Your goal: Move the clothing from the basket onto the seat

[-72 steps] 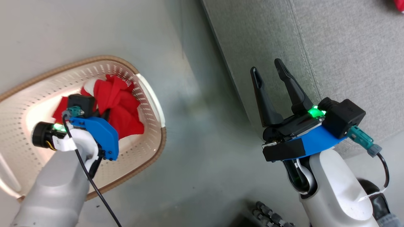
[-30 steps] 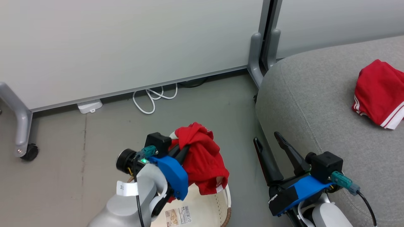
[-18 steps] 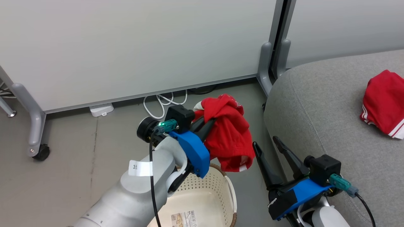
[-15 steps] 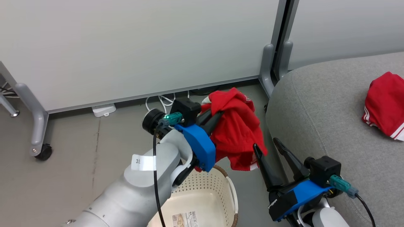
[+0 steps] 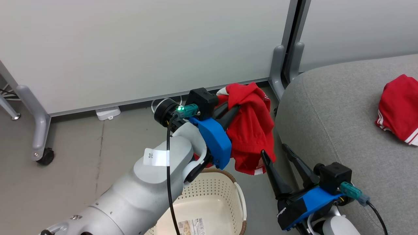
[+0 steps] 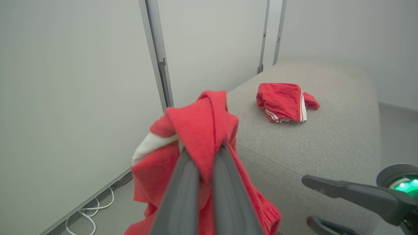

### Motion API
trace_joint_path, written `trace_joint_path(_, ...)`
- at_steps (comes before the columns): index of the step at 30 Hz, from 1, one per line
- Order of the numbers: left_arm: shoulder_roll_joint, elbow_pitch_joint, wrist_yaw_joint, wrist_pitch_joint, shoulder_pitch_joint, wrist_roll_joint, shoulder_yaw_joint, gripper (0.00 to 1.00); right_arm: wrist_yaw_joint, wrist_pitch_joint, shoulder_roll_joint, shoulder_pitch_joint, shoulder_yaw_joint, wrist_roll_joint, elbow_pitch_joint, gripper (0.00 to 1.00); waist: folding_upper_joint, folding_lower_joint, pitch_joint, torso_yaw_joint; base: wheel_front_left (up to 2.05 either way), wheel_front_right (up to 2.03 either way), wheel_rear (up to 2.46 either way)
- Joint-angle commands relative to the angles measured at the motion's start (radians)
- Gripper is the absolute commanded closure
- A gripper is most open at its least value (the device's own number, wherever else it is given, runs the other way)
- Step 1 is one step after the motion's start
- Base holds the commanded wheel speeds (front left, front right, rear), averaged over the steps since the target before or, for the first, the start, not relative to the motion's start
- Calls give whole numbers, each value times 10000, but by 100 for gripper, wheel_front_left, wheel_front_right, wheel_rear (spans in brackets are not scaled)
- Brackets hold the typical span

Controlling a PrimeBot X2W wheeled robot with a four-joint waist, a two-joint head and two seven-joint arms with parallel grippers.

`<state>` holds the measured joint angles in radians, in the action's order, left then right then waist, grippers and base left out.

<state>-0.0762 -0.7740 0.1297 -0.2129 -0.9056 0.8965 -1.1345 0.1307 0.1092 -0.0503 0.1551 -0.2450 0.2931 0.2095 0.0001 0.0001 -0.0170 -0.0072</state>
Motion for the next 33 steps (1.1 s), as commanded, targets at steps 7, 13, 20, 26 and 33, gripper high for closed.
trace_joint_path(7,36,-156,8,-163,-142,141,-224,100,1,-53,-1,-139,61,-33,-14,0,-1,-1,-31,-49,0,0,0)
trace_joint_path(13,55,-241,8,-221,-234,258,-321,100,1,-309,-1,118,-78,-176,226,0,-1,-1,-115,-16,0,0,0)
trace_joint_path(20,99,-287,6,-293,-316,287,-497,100,1,-630,-1,994,-351,-461,1004,0,-1,-1,-305,48,0,0,0)
trace_joint_path(26,126,-373,8,-337,-356,307,-640,100,1,-632,-1,2071,-764,-424,2073,0,-1,-1,-449,79,0,0,0)
trace_joint_path(33,172,-437,6,-369,-318,369,-802,100,1,-458,-1,3167,-1198,-246,3387,0,-1,-1,-448,130,0,0,0)
